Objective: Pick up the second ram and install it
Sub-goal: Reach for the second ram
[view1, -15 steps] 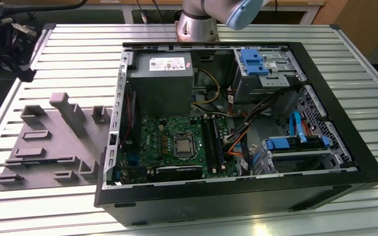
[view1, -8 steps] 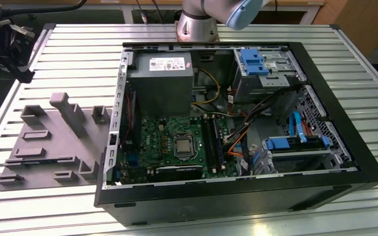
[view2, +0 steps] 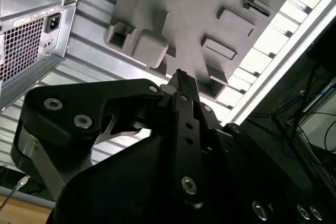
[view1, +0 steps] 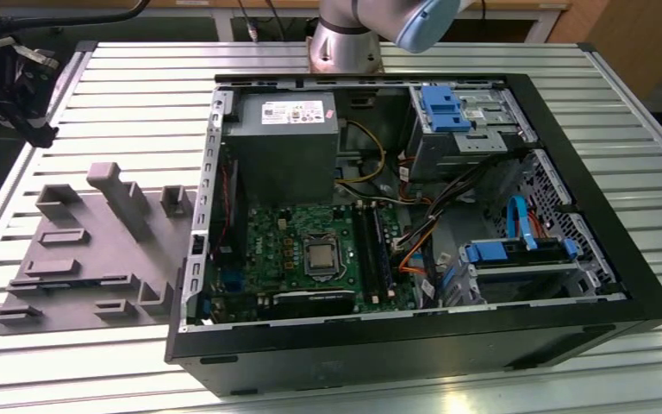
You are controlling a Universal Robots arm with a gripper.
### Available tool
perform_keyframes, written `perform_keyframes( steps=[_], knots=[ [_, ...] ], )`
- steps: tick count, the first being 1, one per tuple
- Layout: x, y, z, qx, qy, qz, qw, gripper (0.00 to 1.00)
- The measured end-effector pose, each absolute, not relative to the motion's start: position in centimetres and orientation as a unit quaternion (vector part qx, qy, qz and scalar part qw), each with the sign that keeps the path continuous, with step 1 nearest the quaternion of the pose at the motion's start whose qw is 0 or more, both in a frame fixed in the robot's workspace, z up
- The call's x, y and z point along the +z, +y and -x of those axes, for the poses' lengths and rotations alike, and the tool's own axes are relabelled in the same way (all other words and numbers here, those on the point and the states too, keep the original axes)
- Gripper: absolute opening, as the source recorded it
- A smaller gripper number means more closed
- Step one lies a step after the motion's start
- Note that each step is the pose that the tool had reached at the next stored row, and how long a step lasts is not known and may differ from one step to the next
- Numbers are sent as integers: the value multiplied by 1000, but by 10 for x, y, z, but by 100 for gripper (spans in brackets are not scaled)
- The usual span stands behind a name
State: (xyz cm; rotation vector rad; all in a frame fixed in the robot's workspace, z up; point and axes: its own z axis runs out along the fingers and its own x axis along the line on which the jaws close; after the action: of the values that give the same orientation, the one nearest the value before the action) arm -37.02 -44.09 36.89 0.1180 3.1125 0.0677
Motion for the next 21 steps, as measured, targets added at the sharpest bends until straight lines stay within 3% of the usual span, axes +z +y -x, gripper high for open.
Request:
perform_keyframes(
  steps=[21],
  knots=[
    [365,-442,380,22,999,-38,13,11]
  ],
)
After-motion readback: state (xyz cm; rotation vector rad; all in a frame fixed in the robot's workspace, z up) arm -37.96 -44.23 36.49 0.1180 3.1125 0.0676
